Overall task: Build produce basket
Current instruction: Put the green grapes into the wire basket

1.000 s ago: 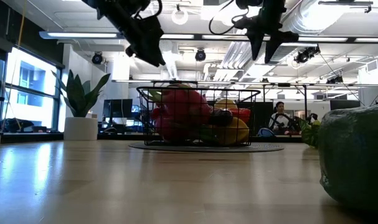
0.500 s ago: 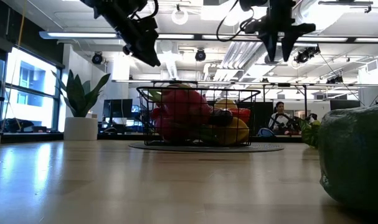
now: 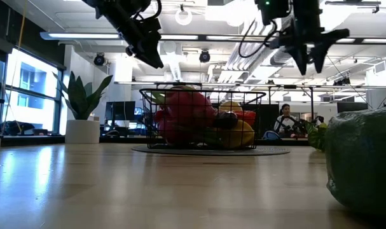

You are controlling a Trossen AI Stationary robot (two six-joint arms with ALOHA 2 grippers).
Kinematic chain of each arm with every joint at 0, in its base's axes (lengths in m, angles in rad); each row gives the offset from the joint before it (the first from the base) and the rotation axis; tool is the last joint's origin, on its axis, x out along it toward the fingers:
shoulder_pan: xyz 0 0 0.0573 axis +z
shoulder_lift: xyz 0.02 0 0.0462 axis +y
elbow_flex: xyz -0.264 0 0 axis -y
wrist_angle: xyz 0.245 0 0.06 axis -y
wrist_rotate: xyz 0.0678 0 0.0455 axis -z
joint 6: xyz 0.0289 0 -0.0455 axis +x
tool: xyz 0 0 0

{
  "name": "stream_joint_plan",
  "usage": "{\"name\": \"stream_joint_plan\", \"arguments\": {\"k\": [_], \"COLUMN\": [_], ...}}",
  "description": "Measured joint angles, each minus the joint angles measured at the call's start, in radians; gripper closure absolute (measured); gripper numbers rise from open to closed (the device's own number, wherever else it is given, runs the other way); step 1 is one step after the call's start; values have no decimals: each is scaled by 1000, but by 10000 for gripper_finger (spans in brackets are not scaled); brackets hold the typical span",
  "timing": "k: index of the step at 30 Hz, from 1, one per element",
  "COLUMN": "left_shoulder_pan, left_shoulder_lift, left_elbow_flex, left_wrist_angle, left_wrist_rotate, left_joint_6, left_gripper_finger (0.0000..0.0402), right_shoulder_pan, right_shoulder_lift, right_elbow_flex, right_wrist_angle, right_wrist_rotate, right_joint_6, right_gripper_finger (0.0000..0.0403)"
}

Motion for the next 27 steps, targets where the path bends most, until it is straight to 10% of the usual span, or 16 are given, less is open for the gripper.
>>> {"name": "stream_joint_plan", "arguments": {"k": [27], "left_shoulder_pan": [0], "left_shoulder_lift": [0], "left_elbow_flex": [0], "left_wrist_angle": [1], "left_wrist_rotate": [0], "left_joint_6": [-27], "left_gripper_finger": [206], "right_shoulder_pan": [-147], "right_shoulder_lift": [-181], "right_elbow_flex": [-503], "right_wrist_angle": [404], "right_wrist_rotate": [-86], "right_joint_6": [329], "right_gripper_finger": [135]}}
